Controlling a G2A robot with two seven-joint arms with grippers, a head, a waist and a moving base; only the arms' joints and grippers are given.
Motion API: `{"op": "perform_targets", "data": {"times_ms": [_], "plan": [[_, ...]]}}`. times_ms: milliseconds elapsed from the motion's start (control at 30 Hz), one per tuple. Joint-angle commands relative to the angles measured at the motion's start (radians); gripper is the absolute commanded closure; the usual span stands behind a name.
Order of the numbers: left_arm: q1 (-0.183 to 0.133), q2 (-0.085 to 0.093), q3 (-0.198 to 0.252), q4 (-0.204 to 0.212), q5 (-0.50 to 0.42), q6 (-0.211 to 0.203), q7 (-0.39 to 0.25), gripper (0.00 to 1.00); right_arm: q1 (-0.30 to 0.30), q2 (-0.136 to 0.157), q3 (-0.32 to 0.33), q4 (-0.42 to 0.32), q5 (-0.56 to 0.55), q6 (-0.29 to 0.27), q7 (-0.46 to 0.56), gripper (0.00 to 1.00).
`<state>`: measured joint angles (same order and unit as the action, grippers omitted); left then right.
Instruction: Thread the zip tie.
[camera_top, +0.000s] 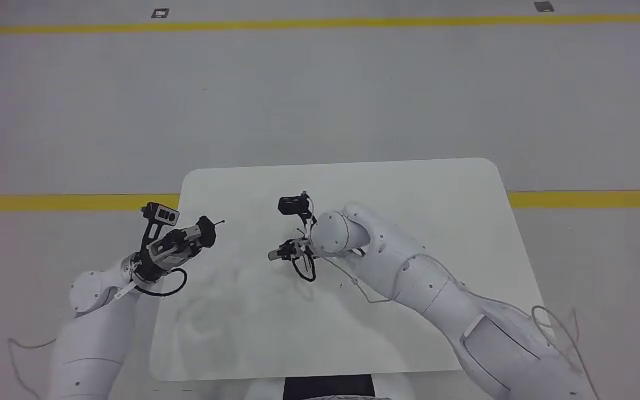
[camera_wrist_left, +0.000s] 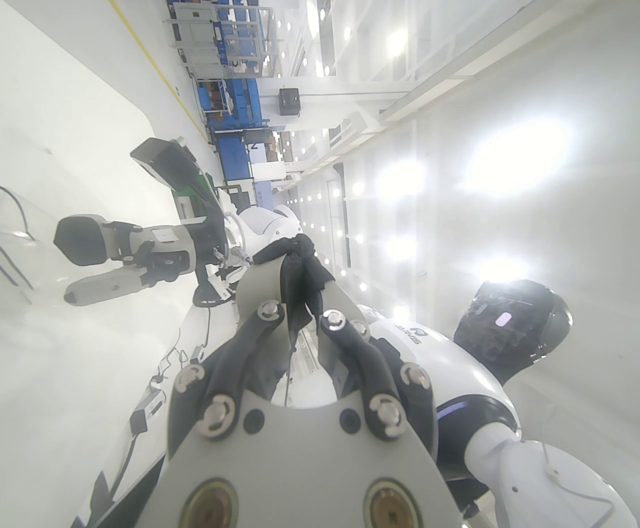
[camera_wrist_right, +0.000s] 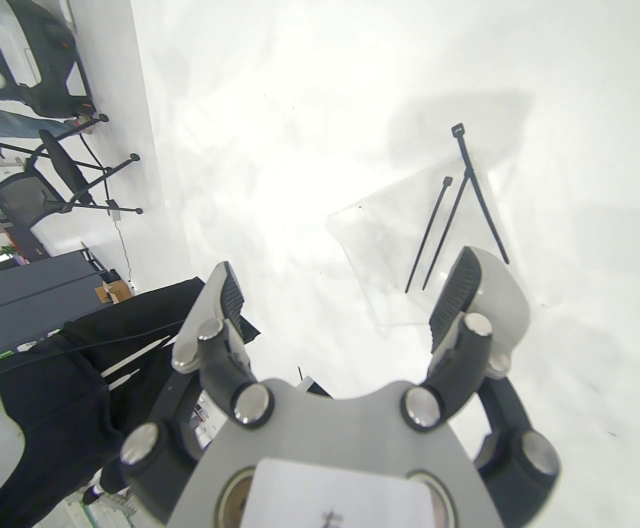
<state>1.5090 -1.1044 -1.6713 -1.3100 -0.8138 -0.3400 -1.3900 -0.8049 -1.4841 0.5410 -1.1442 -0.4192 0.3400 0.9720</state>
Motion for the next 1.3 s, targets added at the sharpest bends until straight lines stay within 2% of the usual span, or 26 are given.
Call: {"op": "perform_targets", "data": {"times_ms": [0,233,400,433,533,567,767,1000,1267], "plan": [[0.0,0.0,0.0,0.0,0.0,0.0,0.0,1.0,0.0,0.0,0.001,-0.001,0.0,0.0,-0.001,0.0],[0.0,0.0,0.0,0.0,0.0,0.0,0.0,1.0,-0.009,0.0,-0.001,-0.004,-0.017,0.0,-0.019,0.0],[0.0,0.0,0.0,0.0,0.0,0.0,0.0,1.0,0.008,-0.012,-0.009,0.016,-0.051,0.0,0.001,0.0],[0.0,0.0,0.0,0.0,0.0,0.0,0.0,1.0,0.011,-0.015,-0.011,0.021,-0.057,0.0,0.003,0.02],[0.0,0.0,0.0,0.0,0.0,0.0,0.0,1.0,0.018,-0.026,-0.016,0.038,-0.077,0.0,0.009,0.46],[0.0,0.0,0.0,0.0,0.0,0.0,0.0,1.0,0.02,-0.031,-0.018,0.047,-0.085,0.0,0.012,0.51],[0.0,0.0,0.0,0.0,0.0,0.0,0.0,1.0,0.022,-0.052,-0.02,0.083,-0.11,0.0,0.019,0.62],[0.0,0.0,0.0,0.0,0.0,0.0,0.0,1.0,0.019,-0.073,-0.017,0.124,-0.169,0.0,0.012,0.69],[0.0,0.0,0.0,0.0,0.0,0.0,0.0,1.0,0.008,-0.112,0.006,0.178,-0.27,0.0,0.019,0.73]]}}
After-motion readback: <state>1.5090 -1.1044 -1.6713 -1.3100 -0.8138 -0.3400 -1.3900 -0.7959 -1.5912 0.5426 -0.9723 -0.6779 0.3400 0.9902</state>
